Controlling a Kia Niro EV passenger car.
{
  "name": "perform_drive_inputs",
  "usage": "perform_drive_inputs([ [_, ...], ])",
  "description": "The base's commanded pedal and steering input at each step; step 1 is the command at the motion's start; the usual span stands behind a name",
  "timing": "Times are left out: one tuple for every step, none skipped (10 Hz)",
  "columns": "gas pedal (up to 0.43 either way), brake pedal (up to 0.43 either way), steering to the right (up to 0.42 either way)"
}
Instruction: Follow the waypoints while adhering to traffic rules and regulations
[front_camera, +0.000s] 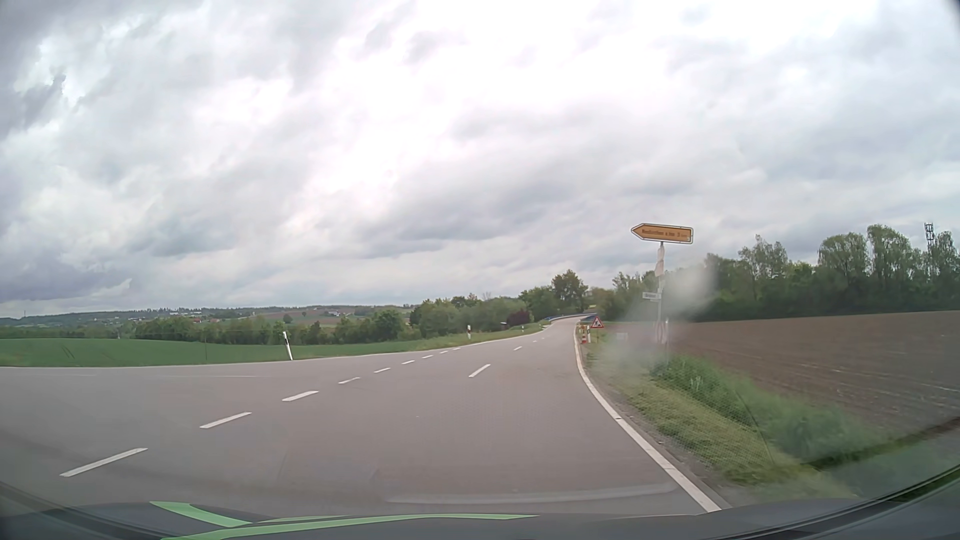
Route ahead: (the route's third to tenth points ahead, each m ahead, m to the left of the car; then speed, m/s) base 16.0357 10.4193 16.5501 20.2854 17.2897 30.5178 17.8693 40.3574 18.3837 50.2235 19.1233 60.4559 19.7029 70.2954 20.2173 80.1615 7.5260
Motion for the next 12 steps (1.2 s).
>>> perform_drive_inputs([
  [0.000,0.189,-0.099],
  [0.000,0.171,-0.112],
  [0.000,0.146,-0.127],
  [0.000,0.122,-0.145],
  [0.000,0.104,-0.160],
  [0.000,0.073,-0.180],
  [0.000,0.061,-0.204],
  [0.000,0.043,-0.225],
  [0.000,0.006,-0.244],
  [0.000,0.000,-0.267],
  [0.000,0.000,-0.280],
  [0.000,0.000,-0.298],
])
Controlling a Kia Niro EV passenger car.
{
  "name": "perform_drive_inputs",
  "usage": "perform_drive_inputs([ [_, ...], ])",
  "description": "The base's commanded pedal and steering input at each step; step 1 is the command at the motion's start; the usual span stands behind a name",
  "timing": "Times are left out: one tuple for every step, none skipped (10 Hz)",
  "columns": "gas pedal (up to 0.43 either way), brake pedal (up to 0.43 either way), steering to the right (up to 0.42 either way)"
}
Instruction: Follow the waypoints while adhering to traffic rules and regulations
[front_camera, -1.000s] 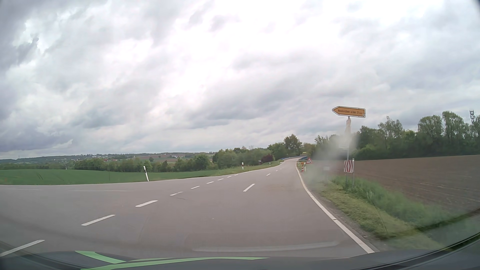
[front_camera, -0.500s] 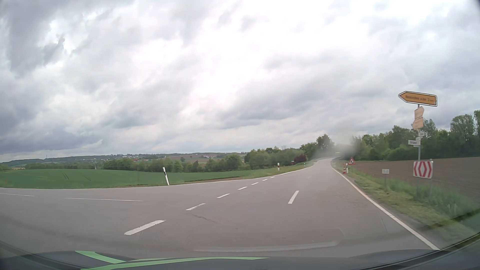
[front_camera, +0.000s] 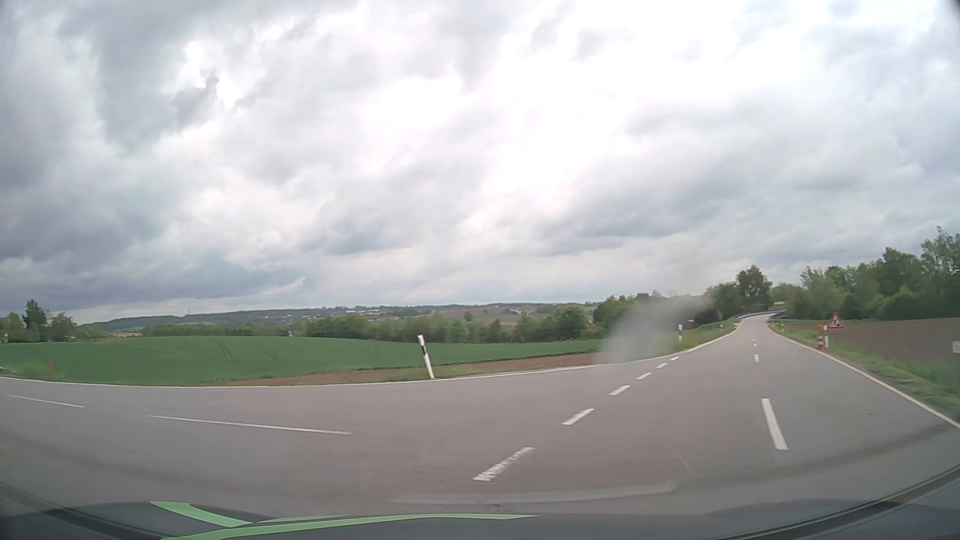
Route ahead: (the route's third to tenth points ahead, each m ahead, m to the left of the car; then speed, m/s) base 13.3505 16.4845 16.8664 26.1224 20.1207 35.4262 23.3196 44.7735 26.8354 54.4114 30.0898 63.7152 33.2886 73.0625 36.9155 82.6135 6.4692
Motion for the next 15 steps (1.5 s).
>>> perform_drive_inputs([
  [0.000,0.000,-0.312],
  [0.000,0.000,-0.327],
  [0.000,0.000,-0.337],
  [0.000,0.000,-0.352],
  [0.000,0.000,-0.357],
  [0.059,0.000,-0.358],
  [0.079,0.000,-0.358],
  [0.079,0.000,-0.358],
  [0.110,0.000,-0.359],
  [0.130,0.000,-0.362],
  [0.157,0.000,-0.366],
  [0.157,0.000,-0.369],
  [0.157,0.000,-0.369],
  [0.197,0.000,-0.369],
  [0.209,0.000,-0.370],
])
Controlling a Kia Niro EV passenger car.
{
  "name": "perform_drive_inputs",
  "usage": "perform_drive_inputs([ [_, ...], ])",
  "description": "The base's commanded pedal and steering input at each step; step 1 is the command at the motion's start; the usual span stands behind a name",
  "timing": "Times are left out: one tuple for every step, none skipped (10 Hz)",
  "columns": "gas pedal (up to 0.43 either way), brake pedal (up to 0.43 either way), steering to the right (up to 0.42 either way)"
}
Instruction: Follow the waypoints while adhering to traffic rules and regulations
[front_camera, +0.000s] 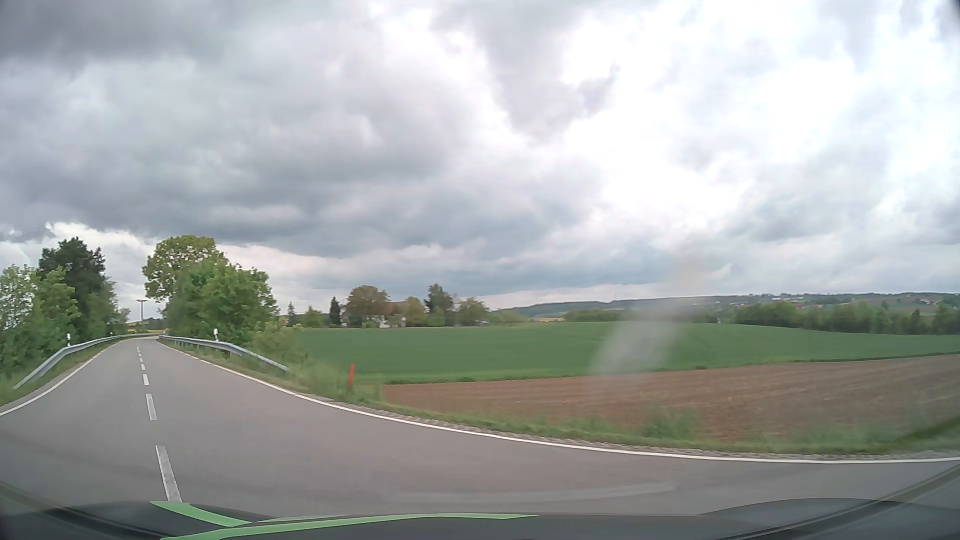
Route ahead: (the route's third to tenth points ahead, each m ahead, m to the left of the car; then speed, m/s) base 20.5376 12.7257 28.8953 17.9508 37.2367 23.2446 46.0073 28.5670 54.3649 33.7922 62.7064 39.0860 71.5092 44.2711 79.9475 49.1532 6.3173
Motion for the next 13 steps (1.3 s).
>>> perform_drive_inputs([
  [0.228,0.000,-0.367],
  [0.248,0.000,-0.359],
  [0.260,0.000,-0.349],
  [0.280,0.000,-0.336],
  [0.299,0.000,-0.317],
  [0.331,0.000,-0.299],
  [0.350,0.000,-0.276],
  [0.378,0.000,-0.243],
  [0.390,0.000,-0.204],
  [0.390,0.000,-0.159],
  [0.398,0.000,-0.118],
  [0.398,0.000,-0.083],
  [0.398,0.000,-0.059],
])
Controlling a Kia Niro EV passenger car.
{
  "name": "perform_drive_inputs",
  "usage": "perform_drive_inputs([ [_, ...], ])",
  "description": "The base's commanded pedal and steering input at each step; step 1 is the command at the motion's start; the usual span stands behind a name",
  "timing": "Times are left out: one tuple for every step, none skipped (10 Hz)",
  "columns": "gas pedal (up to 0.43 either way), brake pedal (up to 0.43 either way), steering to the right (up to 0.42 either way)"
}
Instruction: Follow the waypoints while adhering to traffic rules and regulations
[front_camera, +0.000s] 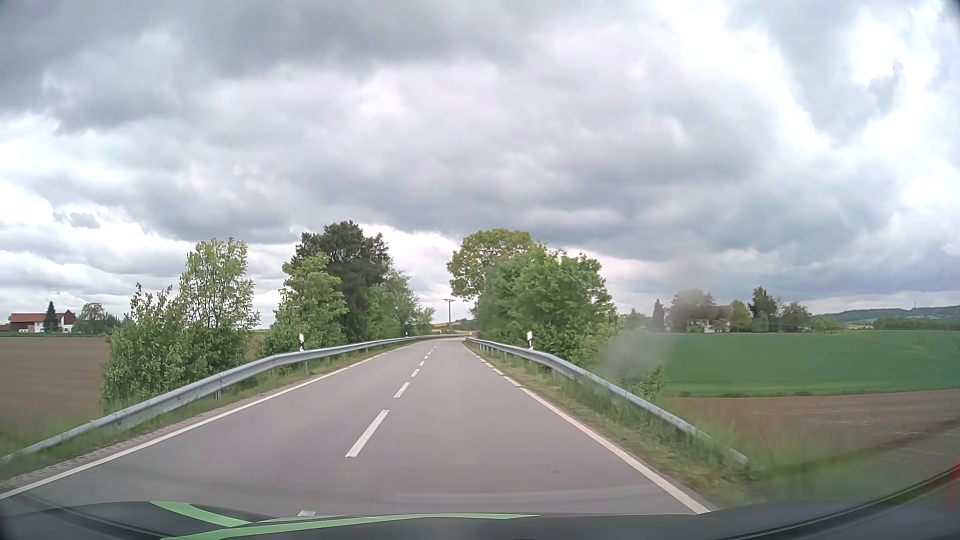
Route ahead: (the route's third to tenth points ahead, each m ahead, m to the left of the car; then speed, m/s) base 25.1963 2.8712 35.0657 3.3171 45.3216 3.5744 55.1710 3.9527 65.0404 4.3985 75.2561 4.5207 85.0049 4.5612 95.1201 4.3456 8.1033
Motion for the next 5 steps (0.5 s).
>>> perform_drive_inputs([
  [0.409,0.000,-0.042],
  [0.421,0.000,-0.037],
  [0.429,0.000,-0.037],
  [0.441,0.000,-0.033],
  [0.441,0.000,-0.027],
])
